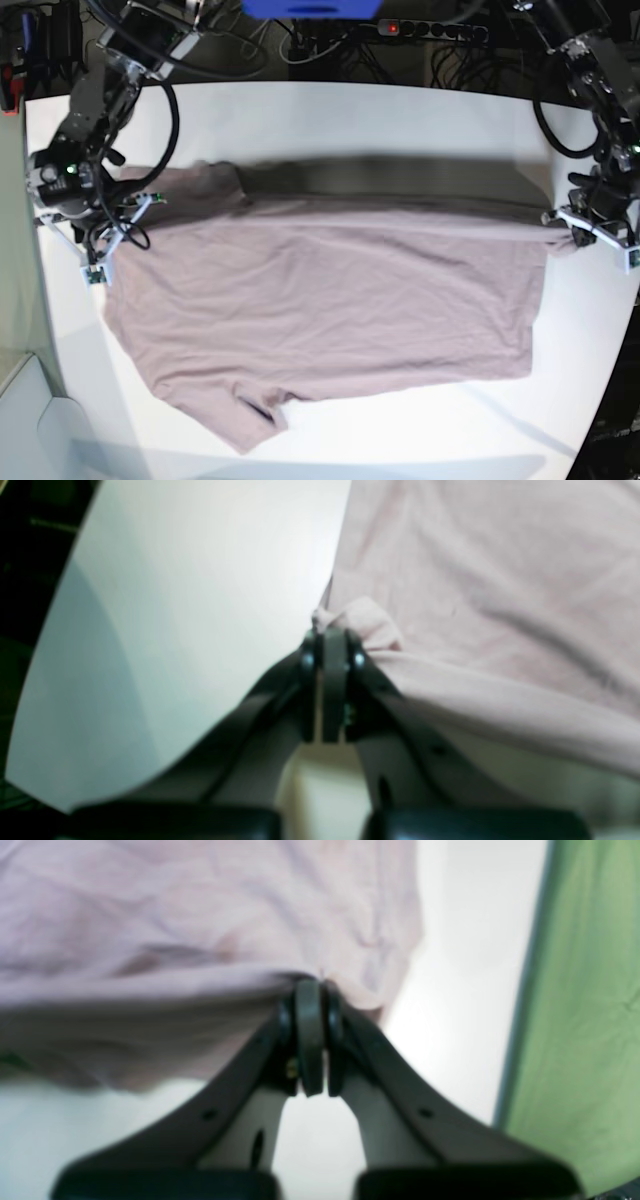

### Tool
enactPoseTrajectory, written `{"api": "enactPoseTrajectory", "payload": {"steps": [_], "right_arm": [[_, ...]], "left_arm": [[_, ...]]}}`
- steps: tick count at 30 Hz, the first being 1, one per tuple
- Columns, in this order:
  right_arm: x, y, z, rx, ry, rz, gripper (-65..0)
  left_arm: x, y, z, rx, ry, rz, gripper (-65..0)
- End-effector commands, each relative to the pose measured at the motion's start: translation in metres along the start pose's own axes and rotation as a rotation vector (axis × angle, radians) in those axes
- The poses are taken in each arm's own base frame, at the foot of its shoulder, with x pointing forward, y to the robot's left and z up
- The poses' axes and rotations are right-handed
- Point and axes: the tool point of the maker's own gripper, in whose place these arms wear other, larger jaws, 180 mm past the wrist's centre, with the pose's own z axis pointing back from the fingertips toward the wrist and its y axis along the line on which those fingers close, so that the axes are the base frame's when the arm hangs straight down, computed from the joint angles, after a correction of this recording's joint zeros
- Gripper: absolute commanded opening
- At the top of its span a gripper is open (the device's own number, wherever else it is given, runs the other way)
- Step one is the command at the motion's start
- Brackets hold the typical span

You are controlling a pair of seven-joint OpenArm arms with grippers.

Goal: Layout the t-shirt on the table in an organized manner, then fold the t-shirt properly
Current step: 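Lift the shoulder edge with both grippers and fold it over the shirt body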

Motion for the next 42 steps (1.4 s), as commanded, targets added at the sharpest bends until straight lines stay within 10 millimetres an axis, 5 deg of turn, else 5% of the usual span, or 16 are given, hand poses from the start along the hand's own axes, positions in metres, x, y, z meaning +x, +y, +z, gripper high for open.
{"api": "enactPoseTrajectory", "payload": {"steps": [1, 13, 33, 42], "right_arm": [[0.014, -0.004, 0.002, -0.006, -0.044, 0.002, -65.0], [0.037, -0.006, -0.001, -0.003, -0.081, 0.029, -65.0], [0.026, 0.023, -0.037, 0.113, -0.062, 0.047, -65.0], [0.064, 0.005, -0.030, 0.075, -0.139, 0.053, -65.0]], "left_arm": [[0.014, 0.008, 0.004, 0.021, -0.043, -0.004, -65.0], [0.036, 0.007, -0.001, 0.018, -0.088, 0.012, -65.0], [0.004, 0.012, -0.058, -0.023, 0.065, 0.167, -65.0], [0.024, 0.010, -0.058, -0.030, 0.023, 0.175, -65.0]]}}
